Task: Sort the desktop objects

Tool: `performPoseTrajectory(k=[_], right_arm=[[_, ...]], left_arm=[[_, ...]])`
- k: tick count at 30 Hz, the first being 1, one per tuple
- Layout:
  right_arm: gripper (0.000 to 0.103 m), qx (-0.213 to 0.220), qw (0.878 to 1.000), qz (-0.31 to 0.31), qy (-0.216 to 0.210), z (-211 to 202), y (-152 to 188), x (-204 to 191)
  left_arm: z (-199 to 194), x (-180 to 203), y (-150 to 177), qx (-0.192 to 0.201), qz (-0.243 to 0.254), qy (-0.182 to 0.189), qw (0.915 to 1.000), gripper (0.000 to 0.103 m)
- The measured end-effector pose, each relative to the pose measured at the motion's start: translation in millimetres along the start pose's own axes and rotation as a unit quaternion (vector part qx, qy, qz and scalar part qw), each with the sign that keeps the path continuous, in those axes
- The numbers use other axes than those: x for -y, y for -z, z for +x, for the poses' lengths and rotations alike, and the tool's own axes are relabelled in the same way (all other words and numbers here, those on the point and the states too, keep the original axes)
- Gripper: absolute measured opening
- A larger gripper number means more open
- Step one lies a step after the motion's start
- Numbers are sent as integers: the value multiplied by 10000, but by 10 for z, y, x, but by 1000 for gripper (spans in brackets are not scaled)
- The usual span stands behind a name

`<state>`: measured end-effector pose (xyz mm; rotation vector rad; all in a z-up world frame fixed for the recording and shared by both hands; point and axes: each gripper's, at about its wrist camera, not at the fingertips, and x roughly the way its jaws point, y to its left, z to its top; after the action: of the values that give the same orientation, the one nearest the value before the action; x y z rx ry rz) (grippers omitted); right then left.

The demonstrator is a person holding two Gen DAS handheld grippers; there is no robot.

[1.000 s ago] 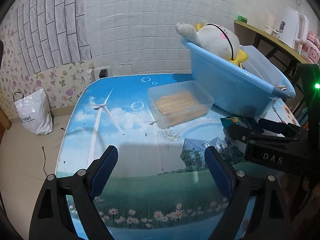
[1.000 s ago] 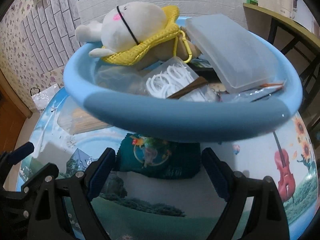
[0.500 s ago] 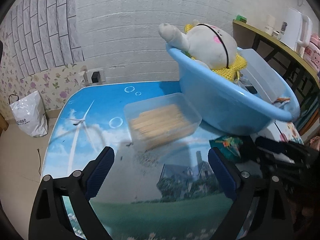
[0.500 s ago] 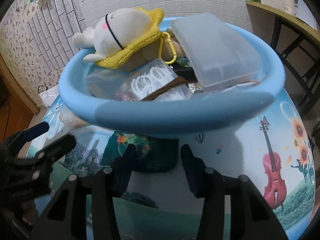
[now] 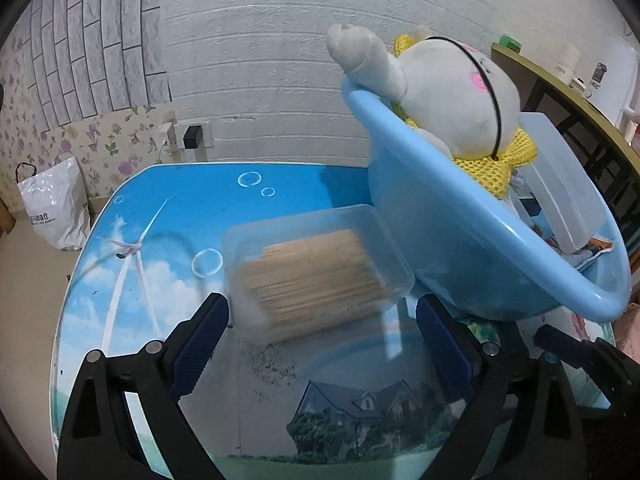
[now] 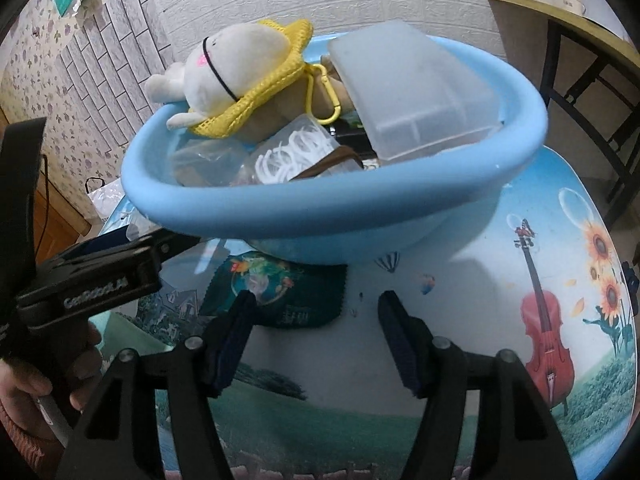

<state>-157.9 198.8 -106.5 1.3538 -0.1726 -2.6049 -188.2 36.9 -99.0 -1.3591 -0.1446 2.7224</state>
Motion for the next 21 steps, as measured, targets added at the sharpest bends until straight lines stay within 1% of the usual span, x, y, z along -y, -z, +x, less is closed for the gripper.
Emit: performPoseTrajectory(k=[3, 5, 9, 10, 11, 12, 16, 17, 18, 20, 21], right_arm=[[64, 12, 10000, -11, -8, 5, 3, 13], [64, 11, 10000, -19, -3, 18, 1, 1], [64, 9, 10000, -55, 22, 21, 55, 43], [65, 10, 10000, -59, 28, 23, 56, 46], [65, 14, 10000, -60, 38, 23, 57, 53], [65, 16, 10000, -59, 42, 37, 57, 48], [66, 12, 10000, -43, 56, 60, 67, 46], [67, 13, 10000, -30, 28, 59, 63, 48], [72, 8, 10000, 7, -40, 66, 64, 50], [78, -5, 9999, 26, -113, 76, 63, 37], [79, 8, 9999, -1, -124, 84, 66, 13]], left_arm=[[38, -13, -27, 5, -100, -39, 9999, 95], [55, -18, -44, 2, -162, 21, 9999, 95], [83, -11, -62, 52, -275, -41, 9996, 97], [94, -8, -68, 59, -304, -65, 9995, 98], [111, -17, -76, 44, -346, -134, 9993, 101], [124, -17, -81, 42, -373, -155, 9992, 102], [167, -65, -85, 11, -427, 16, 9991, 101], [159, -74, -82, 15, -372, 91, 9993, 99], [159, -72, -83, 13, -287, 66, 9996, 98], [141, -71, -76, 17, -173, 67, 9998, 98], [131, -80, -70, 10, -157, 69, 9999, 98]])
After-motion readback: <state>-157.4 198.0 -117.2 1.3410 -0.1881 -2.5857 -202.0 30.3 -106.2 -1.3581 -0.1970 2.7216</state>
